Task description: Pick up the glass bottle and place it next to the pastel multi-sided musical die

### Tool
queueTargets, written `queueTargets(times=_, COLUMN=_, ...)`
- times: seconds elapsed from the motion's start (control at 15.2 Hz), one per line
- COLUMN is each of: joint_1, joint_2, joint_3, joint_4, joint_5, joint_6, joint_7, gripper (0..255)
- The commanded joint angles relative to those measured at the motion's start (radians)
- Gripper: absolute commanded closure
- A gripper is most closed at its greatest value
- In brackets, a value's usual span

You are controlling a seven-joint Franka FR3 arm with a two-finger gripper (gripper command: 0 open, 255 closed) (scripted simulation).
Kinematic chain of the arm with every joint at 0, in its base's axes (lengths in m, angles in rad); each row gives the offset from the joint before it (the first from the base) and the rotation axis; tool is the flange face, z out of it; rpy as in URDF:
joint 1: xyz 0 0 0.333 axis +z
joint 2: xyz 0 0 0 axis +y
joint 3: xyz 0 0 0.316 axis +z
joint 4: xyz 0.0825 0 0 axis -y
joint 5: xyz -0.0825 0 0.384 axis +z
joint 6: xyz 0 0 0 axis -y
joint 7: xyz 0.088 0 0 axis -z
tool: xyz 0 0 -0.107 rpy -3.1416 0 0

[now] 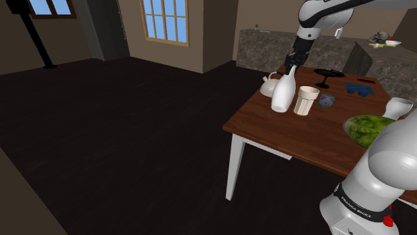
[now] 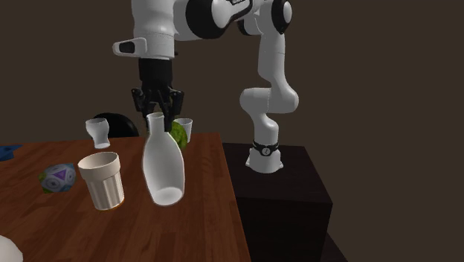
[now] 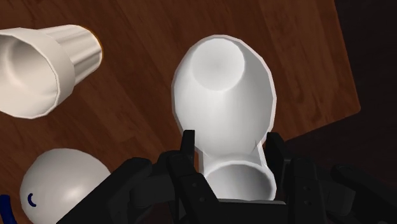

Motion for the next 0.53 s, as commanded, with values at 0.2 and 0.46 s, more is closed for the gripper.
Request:
queueTargets(times=0.2, joint_1=0.002, joint_2=-0.006, joint_3=0.006, joint_4=0.060, joint_5=-0.002, joint_6=-0.065, joint_7=0.006, gripper=255)
queueTargets(times=0.46, joint_1=0.004, joint_2=-0.007, joint_3=0.009, joint_4=0.112, joint_5=-0.001, joint_6=-0.119, joint_7=0.007, gripper=255)
